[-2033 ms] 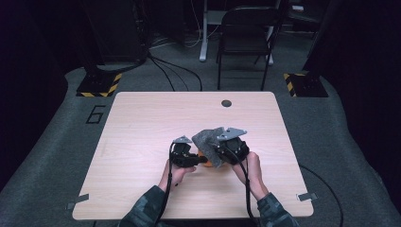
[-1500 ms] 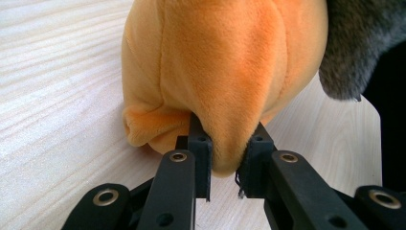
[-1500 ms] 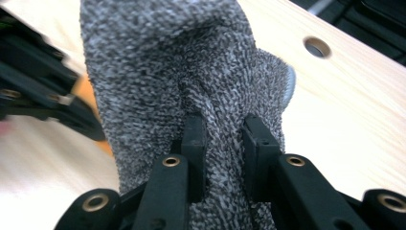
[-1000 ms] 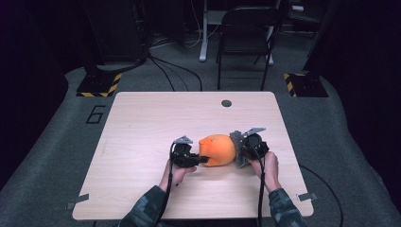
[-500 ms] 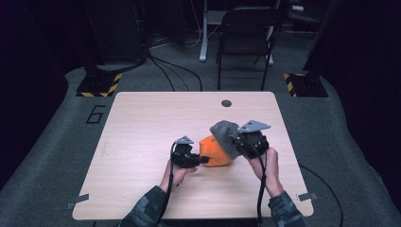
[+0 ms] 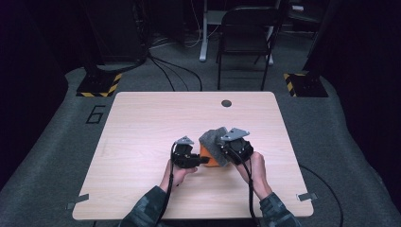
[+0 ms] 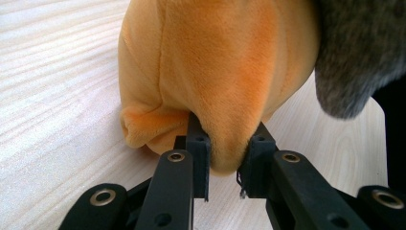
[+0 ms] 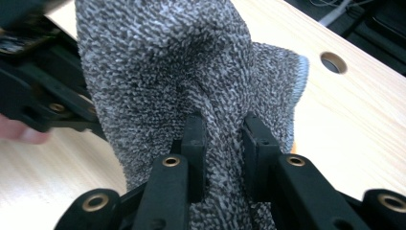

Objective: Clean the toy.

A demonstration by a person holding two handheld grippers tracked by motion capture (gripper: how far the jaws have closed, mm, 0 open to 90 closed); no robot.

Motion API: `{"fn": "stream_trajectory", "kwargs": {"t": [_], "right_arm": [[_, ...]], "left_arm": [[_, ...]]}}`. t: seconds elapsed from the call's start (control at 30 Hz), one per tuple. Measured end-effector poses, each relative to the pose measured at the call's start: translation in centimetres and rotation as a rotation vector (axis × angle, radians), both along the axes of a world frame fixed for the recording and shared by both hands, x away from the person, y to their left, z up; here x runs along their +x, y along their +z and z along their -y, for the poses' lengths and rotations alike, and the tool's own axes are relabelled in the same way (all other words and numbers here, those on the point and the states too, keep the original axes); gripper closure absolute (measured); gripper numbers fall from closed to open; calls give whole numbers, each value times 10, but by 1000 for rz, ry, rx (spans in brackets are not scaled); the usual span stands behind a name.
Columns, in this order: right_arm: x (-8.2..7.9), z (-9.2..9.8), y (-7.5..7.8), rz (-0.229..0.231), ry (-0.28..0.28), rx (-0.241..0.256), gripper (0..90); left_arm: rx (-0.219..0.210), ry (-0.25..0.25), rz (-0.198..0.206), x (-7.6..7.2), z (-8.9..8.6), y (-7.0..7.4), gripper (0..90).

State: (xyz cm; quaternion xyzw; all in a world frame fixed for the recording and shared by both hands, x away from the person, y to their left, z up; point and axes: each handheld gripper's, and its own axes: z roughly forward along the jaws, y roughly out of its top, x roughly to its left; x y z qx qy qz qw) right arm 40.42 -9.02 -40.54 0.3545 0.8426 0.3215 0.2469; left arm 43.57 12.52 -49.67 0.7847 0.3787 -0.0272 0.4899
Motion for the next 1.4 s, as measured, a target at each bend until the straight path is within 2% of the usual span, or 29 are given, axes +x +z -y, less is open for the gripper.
{"fn": "stream_trajectory", "kwargs": {"t": [0.23, 0.3, 0.47, 0.7, 0.9, 0.97, 1.07, 1.17, 1.27, 1.4], "right_arm": [[13, 24, -6, -20, -74, 13, 740], [17, 31, -10, -39, -110, 22, 740], [28, 45, -24, -77, -155, 29, 739], [40, 57, -45, -136, -209, 15, 739], [47, 60, -60, -166, -210, -3, 739], [49, 61, -66, -199, -213, -5, 738], [52, 63, -72, -225, -209, -23, 738], [51, 65, -65, -206, -206, -22, 738], [47, 69, -47, -169, -212, 2, 738], [33, 71, -11, -89, -199, 71, 738]], "left_arm": [[-5, -1, -3, 0, 0, 0, 771], [-5, -1, -2, 0, 0, 0, 771], [-3, -6, -2, 1, 0, 0, 768], [-5, -7, -2, 1, 1, 0, 768], [-6, -7, -2, 1, 1, -1, 768], [-6, -7, -3, 1, 1, 0, 768], [-7, -8, -2, 0, 1, 0, 768], [-8, -9, -4, 1, 0, -1, 768], [-8, -7, -10, 2, -1, -1, 768], [-6, -10, -8, 1, 0, -1, 767]]}}
